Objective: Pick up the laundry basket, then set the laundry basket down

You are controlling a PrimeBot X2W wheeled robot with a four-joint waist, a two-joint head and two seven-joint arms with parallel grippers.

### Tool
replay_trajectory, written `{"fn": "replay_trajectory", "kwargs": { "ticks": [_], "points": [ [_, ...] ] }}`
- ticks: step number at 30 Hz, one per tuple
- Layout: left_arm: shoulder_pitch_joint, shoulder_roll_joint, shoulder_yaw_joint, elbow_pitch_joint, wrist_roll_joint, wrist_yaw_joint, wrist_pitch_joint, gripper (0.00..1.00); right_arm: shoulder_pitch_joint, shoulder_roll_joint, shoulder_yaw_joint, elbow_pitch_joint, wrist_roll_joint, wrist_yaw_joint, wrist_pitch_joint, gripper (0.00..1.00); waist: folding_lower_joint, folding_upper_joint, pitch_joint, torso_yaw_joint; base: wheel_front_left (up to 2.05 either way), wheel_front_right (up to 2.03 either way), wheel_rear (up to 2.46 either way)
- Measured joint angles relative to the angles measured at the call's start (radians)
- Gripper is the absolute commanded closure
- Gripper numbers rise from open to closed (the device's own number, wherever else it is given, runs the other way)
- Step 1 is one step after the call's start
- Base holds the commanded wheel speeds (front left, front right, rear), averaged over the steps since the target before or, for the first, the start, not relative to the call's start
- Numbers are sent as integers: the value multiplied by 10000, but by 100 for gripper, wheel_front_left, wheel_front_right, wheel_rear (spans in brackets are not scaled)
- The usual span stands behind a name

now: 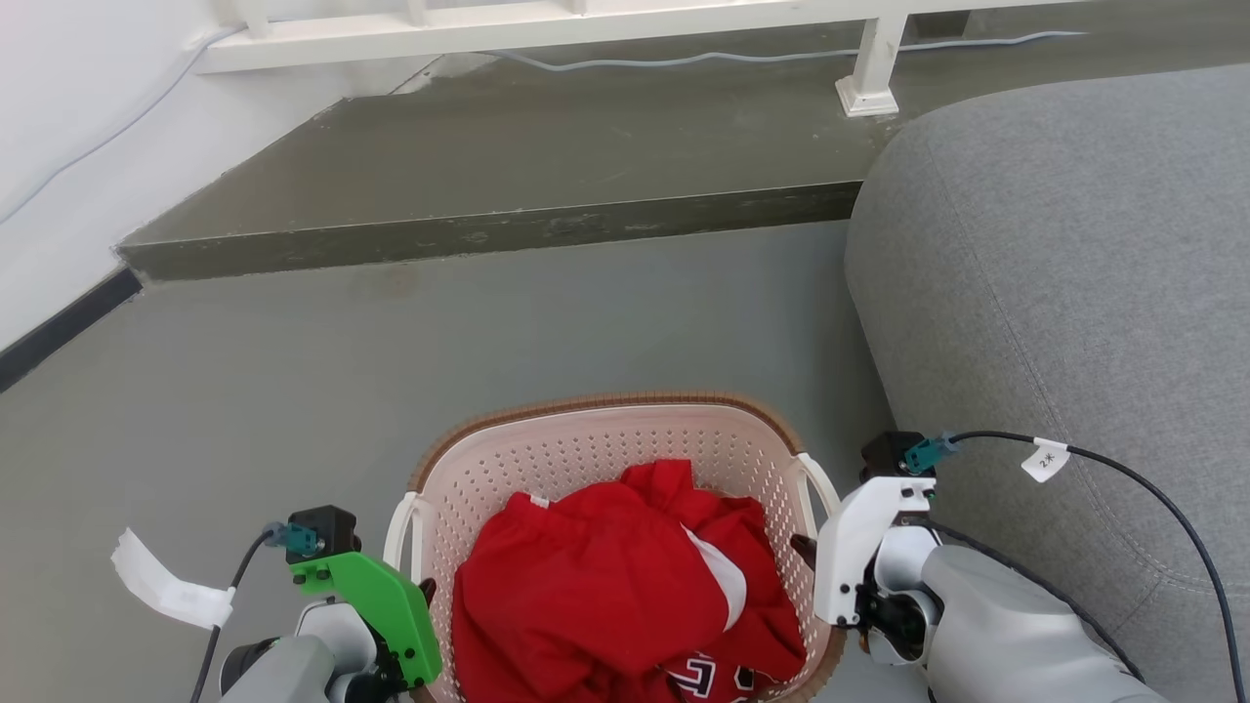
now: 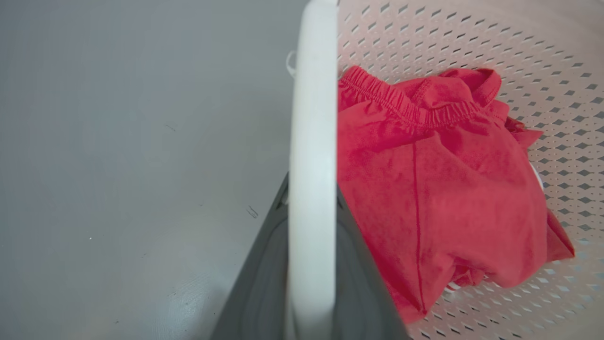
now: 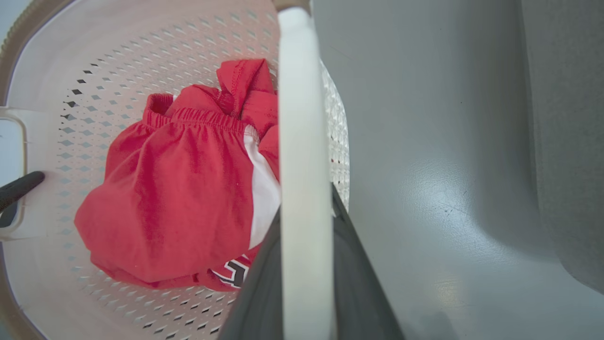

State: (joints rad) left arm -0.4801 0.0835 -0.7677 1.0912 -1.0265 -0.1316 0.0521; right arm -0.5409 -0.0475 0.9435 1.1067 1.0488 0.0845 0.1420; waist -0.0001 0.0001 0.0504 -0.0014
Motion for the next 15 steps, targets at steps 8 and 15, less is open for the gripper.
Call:
{"fn": "replay_trajectory", "kwargs": {
  "ticks": [8, 15],
  "points": [
    [0, 6, -23, -2, -4, 0, -2, 100, -1, 0, 46, -17, 23, -69, 0, 100, 0, 0, 25, -16, 0, 0, 0],
    [0, 15, -44, -4, -15, 0, -2, 100, -3, -2, 81, -23, 84, -73, 0, 100, 0, 0, 61, -26, 0, 0, 0]
  ]
}}
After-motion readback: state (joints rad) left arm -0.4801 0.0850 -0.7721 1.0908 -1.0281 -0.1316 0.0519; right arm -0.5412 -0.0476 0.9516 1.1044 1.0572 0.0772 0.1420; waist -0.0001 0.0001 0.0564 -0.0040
